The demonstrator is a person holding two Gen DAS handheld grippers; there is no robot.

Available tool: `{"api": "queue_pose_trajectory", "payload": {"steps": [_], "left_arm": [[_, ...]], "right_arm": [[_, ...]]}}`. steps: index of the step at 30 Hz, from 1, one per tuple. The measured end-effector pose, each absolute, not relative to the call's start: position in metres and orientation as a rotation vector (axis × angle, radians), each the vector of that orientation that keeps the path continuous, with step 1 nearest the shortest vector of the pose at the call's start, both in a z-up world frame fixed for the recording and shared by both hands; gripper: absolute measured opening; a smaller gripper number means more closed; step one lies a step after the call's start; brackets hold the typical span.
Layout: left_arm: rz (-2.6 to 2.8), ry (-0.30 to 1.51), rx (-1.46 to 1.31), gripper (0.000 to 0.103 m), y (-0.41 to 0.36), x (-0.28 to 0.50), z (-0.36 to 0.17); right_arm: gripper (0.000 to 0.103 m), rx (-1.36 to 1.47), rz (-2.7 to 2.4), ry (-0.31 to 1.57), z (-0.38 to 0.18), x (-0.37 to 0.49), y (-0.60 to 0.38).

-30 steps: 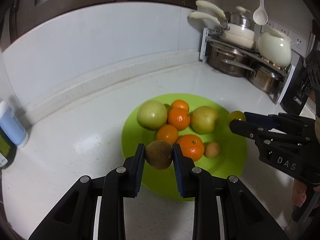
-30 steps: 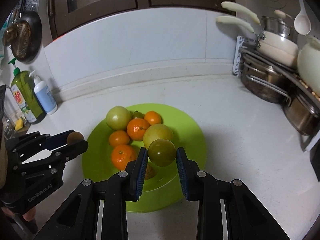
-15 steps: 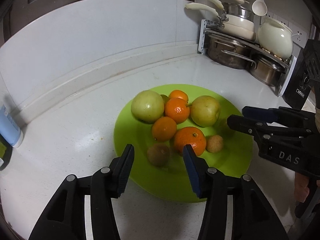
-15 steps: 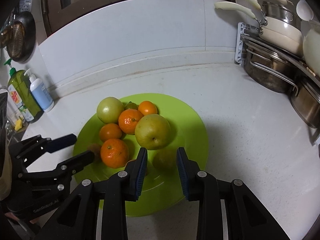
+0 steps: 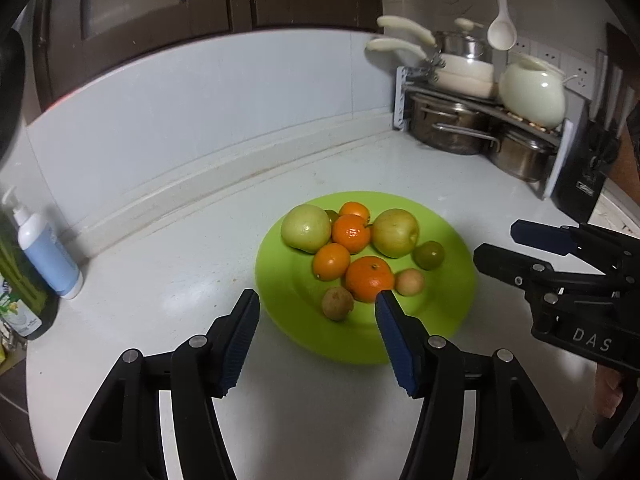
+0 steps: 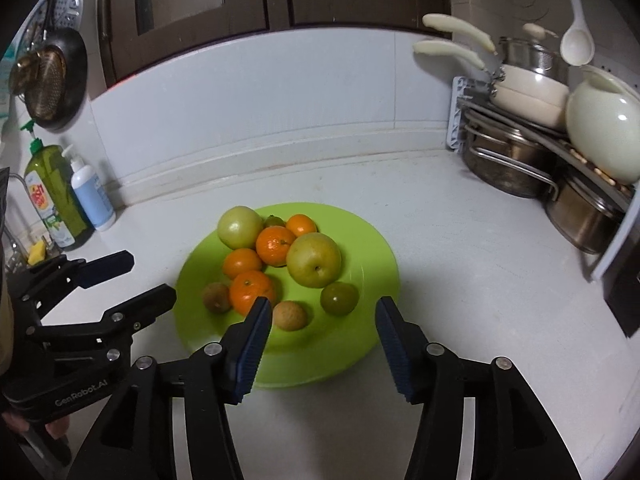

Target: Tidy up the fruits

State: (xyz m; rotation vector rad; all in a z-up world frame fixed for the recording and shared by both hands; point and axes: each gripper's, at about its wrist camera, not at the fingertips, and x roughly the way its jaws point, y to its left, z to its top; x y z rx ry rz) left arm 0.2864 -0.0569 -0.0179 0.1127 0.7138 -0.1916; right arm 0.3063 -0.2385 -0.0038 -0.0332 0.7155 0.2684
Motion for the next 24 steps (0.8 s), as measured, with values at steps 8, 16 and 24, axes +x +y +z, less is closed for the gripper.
{"api": "queue_pose_trajectory", "payload": {"steps": [8,16,24], "left_arm": [[-0.177,0.645,0.096,0.065,-0.043,0.231,0.006],[-0.164,0.582,0.085,0.071,-0.034,0.172,0.024],[-0.146,0.539,0.083,0.075,-0.032,0.125,0.029]], "right_arm": [[0.065,-0.035,0.215,0.615,0.022,0.247,-0.239],[0.074,-0.024,0.182,0.54,0.038,0.183,-0.24],[0.074,-0.023,0.164,0.515,0.039,0.134,-0.242]]}}
